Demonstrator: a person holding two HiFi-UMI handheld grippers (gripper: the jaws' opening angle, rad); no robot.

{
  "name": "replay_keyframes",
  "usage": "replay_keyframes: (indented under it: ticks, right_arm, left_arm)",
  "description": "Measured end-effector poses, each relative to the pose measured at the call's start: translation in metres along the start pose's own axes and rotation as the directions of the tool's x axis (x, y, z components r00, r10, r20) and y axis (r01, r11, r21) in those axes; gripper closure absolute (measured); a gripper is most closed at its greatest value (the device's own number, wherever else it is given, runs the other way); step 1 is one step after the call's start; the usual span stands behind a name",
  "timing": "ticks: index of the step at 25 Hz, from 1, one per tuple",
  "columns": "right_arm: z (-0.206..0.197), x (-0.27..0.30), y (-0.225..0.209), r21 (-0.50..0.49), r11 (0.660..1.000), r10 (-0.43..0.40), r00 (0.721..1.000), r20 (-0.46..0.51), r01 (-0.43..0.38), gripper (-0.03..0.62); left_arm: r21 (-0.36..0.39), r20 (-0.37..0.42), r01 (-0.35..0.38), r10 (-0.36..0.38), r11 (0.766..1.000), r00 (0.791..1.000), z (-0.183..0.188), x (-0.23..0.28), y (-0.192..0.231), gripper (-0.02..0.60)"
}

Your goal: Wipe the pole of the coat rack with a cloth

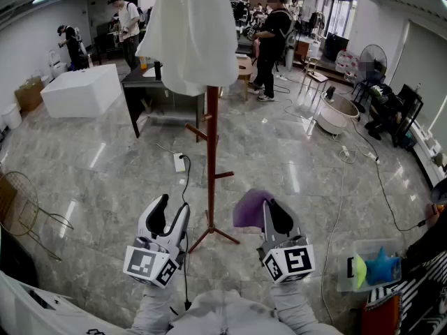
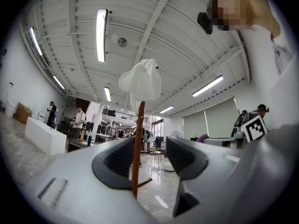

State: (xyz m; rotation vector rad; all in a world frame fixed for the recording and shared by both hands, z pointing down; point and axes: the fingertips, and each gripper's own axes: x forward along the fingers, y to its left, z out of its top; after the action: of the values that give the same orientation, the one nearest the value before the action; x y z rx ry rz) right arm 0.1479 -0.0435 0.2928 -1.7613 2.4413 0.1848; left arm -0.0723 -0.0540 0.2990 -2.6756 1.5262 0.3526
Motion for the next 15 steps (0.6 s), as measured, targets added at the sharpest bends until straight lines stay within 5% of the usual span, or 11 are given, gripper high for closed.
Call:
replay_keyframes:
  ticks: [15]
  right_arm:
    - [0.0043,0.0035,-0.0039,-0.003,1.000,-0.012,1.000,0.001,0.012,0.565]
  left_arm:
    - [0.017,0.001,0.009,-0.009,1.000,1.000,0.0095,0.0087,-0.0011,0.348]
